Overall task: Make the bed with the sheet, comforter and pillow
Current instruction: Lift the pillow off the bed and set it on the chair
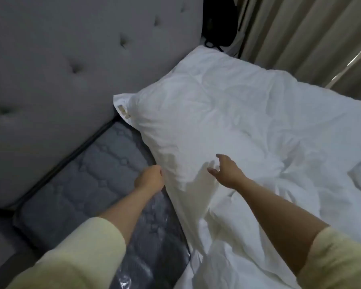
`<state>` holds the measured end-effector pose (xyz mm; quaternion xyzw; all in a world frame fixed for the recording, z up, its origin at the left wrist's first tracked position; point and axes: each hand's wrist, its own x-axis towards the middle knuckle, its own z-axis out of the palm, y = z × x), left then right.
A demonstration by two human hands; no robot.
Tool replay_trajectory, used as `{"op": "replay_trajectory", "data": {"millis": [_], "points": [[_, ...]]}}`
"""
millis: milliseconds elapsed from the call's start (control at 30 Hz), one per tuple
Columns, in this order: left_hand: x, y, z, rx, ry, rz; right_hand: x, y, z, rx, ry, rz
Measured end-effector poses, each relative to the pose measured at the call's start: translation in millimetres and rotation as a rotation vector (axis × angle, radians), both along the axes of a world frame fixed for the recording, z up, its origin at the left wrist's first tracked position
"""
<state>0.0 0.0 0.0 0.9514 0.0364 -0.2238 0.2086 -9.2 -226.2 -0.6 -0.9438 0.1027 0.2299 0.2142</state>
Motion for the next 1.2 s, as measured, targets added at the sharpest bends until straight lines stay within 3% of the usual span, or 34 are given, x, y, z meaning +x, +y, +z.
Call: {"op": "replay_trajectory", "data": {"millis": [200,333,433,567,700,900,1033,1200], "points": [[67,-28,-37,-0.083,-0.064,-0.126,70,-48,-46,-0.202,-0.084,-0.404],[71,-45,-49,-0.119,-0.070,-0.254,91,-66,-74,-0.132,0.007,-0.567],[67,-39,-56,-0.089,-0.038,-0.292,84,-33,-91,-0.146,0.051,-0.458],[70,-40,-40,-0.135,-0.111,-0.311,47,25,-91,-0.155,-0.089,-0.311],[58,-27,-18,-0.092,-0.140,-0.319,14,44,-41,-0.144,-0.178,-0.227],[18,-7,34,0.027,-0.153,-0.374,-72,77,22,-0.146,-0.200,0.062],[-14,1,75,0.167,-0.053,-0.570,-156,54,55,-0.180,-0.095,0.068],[-67,-8,96,0.299,0.096,-0.726,-237,12,76,-0.239,0.198,0.022]]}}
